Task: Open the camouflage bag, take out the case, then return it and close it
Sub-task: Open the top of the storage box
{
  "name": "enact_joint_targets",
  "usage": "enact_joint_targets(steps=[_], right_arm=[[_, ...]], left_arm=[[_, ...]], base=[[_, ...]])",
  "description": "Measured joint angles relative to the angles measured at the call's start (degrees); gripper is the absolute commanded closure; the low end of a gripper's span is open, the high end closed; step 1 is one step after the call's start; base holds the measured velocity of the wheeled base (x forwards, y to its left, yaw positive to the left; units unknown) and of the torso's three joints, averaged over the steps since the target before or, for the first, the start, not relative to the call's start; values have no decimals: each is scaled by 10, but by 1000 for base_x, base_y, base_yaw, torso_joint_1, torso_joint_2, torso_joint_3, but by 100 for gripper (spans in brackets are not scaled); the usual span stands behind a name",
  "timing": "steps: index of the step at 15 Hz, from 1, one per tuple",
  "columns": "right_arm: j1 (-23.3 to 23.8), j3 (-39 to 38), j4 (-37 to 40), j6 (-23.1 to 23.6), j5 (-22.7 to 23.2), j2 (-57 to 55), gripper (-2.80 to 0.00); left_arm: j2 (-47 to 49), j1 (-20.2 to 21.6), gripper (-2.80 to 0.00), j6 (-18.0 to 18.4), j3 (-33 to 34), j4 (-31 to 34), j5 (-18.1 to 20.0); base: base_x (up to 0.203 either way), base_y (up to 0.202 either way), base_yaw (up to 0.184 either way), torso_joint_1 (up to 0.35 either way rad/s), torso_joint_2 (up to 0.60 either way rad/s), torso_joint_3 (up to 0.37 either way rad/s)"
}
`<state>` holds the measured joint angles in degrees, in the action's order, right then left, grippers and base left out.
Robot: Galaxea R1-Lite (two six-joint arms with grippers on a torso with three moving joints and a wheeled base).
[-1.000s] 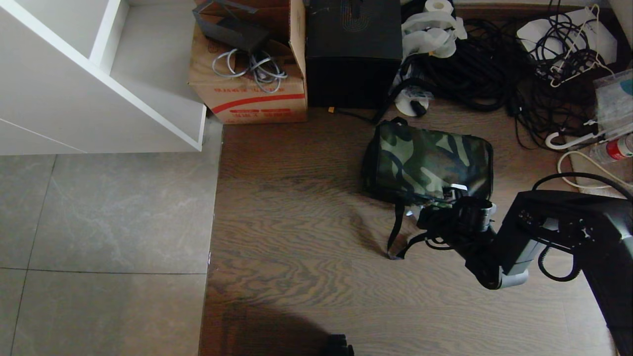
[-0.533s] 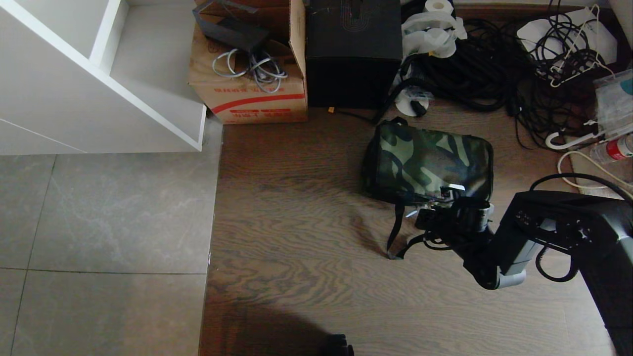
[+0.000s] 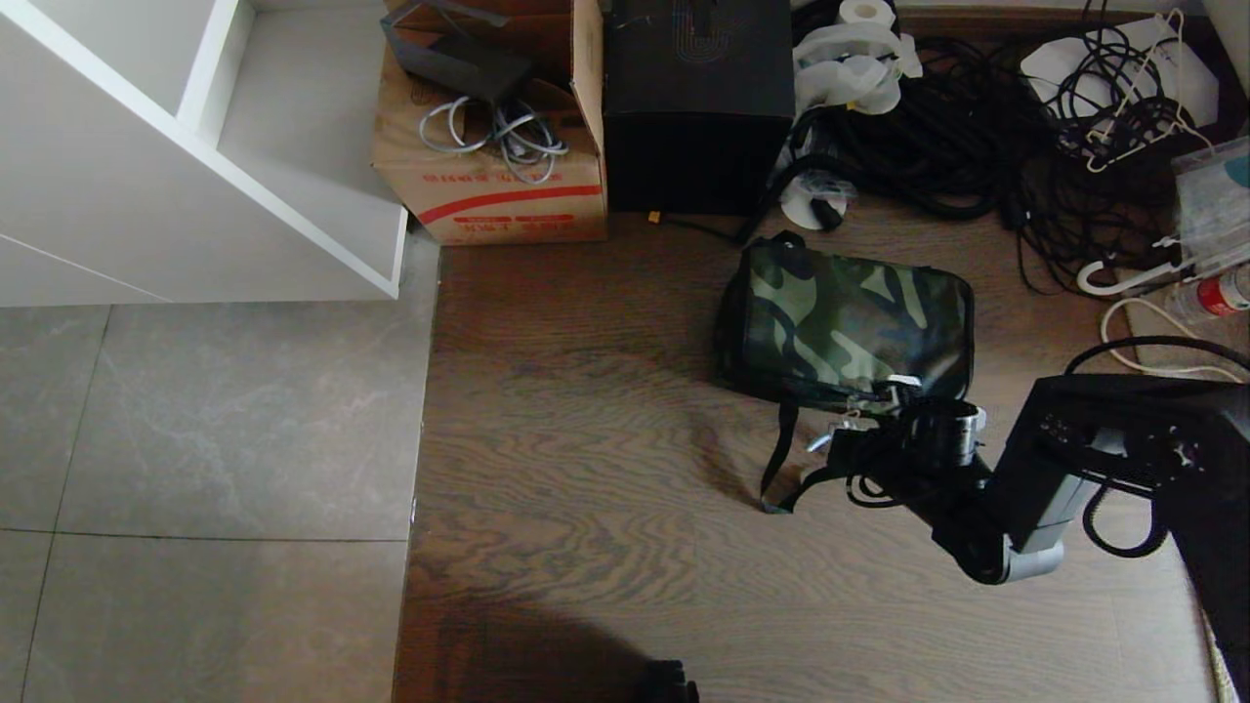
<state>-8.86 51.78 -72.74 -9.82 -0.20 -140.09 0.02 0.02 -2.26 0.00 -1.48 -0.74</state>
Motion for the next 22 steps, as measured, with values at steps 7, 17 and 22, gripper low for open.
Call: enact_joint_targets(steps=[7, 17, 22], right_arm=[[9, -34, 77, 8, 29, 61, 0], [74, -33, 148, 105, 116, 104, 0], [100, -24, 165, 118, 126, 110, 0]], left_arm=[[0, 0, 0, 0, 0, 0, 0], [0, 0, 0, 0, 0, 0, 0], [0, 0, 0, 0, 0, 0, 0]], base=[[0, 0, 0, 0, 0, 0], [0, 0, 0, 0, 0, 0], [0, 0, 0, 0, 0, 0]])
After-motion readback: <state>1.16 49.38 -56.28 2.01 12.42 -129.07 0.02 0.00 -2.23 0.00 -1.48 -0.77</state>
